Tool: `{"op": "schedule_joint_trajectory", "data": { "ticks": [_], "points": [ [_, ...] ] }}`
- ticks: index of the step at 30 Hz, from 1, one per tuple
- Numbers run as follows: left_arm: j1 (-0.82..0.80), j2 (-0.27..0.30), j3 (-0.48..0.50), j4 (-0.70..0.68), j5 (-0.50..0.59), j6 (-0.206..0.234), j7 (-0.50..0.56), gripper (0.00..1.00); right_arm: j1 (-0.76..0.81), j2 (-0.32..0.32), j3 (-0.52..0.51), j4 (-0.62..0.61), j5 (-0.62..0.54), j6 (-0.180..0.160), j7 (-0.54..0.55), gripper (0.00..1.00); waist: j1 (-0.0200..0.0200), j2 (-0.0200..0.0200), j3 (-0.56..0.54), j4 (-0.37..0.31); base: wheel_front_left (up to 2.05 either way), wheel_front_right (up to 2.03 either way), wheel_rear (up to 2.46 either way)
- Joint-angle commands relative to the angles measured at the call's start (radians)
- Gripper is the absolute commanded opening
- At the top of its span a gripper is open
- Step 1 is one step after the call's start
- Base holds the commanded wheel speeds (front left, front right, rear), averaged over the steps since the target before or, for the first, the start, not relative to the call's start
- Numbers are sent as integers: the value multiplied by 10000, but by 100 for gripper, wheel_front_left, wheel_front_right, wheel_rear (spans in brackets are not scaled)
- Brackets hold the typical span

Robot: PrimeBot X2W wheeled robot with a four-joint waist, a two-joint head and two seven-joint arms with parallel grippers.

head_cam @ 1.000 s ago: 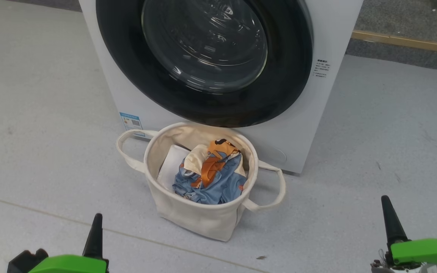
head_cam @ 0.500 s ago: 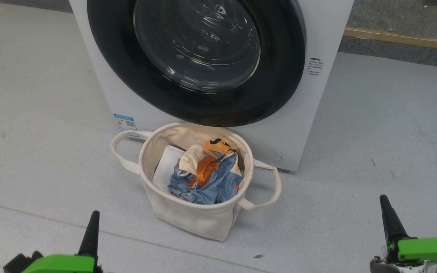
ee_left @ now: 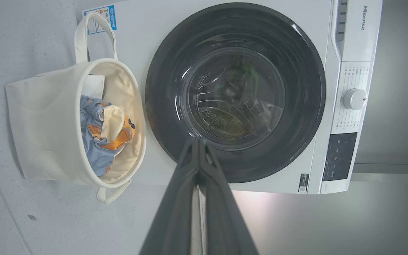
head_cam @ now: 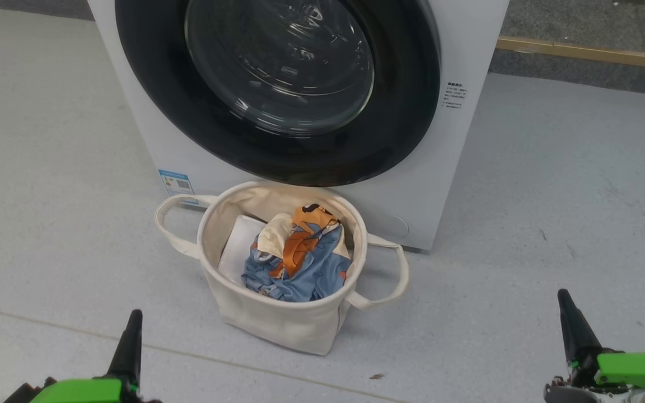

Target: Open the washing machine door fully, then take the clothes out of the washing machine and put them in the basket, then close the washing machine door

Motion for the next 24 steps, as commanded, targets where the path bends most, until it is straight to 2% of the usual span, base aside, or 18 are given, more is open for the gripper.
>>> {"op": "schedule_joint_trajectory", "data": {
  "ticks": [1,7,24],
  "points": [
    [-445,50,385,-264,-287,-128,103,0,-599,-114,167,-292,289,2,110,0,0,0,2,-17,0,0,0],
    [-451,45,492,-255,-974,-230,260,0,-661,-118,157,-213,927,2,271,0,0,0,13,-99,0,0,0],
    [-451,45,491,-256,-975,-230,259,0,-661,-118,157,-213,927,2,271,0,0,0,13,-99,0,0,0]
  ]
}}
